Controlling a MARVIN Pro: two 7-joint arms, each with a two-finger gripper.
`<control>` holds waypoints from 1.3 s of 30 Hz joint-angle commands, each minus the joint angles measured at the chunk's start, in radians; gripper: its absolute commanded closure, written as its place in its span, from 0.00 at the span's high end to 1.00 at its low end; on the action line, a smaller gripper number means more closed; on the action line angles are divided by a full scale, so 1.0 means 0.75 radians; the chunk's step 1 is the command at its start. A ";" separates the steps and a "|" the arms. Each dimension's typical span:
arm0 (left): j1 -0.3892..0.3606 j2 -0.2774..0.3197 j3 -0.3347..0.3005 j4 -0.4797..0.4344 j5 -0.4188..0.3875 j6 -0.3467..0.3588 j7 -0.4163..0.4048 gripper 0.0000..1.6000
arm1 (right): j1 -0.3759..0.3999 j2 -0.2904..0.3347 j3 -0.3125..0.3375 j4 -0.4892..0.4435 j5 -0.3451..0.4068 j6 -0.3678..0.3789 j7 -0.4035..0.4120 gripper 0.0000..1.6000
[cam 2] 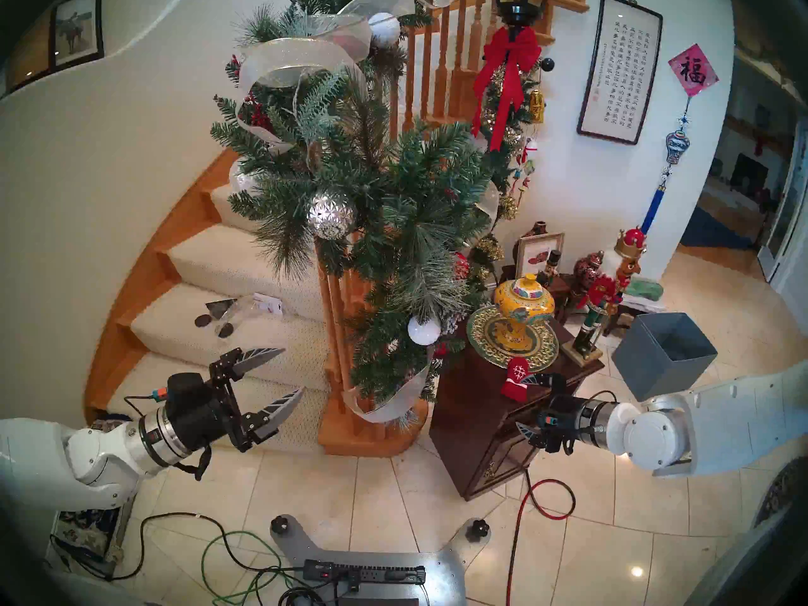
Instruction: Hang the ornament onto the Christmas-tree-style decoration
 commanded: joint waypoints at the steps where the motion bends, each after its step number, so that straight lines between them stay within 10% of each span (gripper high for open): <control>1: -0.003 0.000 -0.003 -0.002 0.001 -0.002 -0.001 1.00 | -0.150 -0.141 0.076 0.072 0.059 -0.012 -0.067 1.00; 3: -0.003 0.000 -0.003 -0.002 0.001 -0.002 -0.001 1.00 | -0.196 -0.171 0.098 0.101 0.080 -0.016 -0.087 0.99; 9: -0.003 0.000 -0.003 -0.002 0.001 -0.002 -0.001 1.00 | -0.299 -0.258 0.129 0.203 0.159 -0.048 -0.156 0.49; 20: -0.003 0.000 -0.003 -0.002 0.001 -0.003 -0.002 1.00 | -0.498 -0.391 0.157 0.425 0.310 -0.189 -0.340 0.20; 22: -0.003 0.000 -0.003 -0.002 0.001 -0.003 -0.002 1.00 | -0.537 -0.413 0.160 0.465 0.329 -0.229 -0.384 0.00; 32: -0.003 0.000 -0.004 -0.001 0.000 -0.004 -0.004 1.00 | -0.710 -0.453 0.201 0.617 0.274 -0.442 -0.622 0.00; 39: -0.003 0.000 -0.004 -0.001 0.000 -0.004 -0.006 1.00 | -0.635 -0.396 0.158 0.516 0.137 -0.452 -0.724 0.00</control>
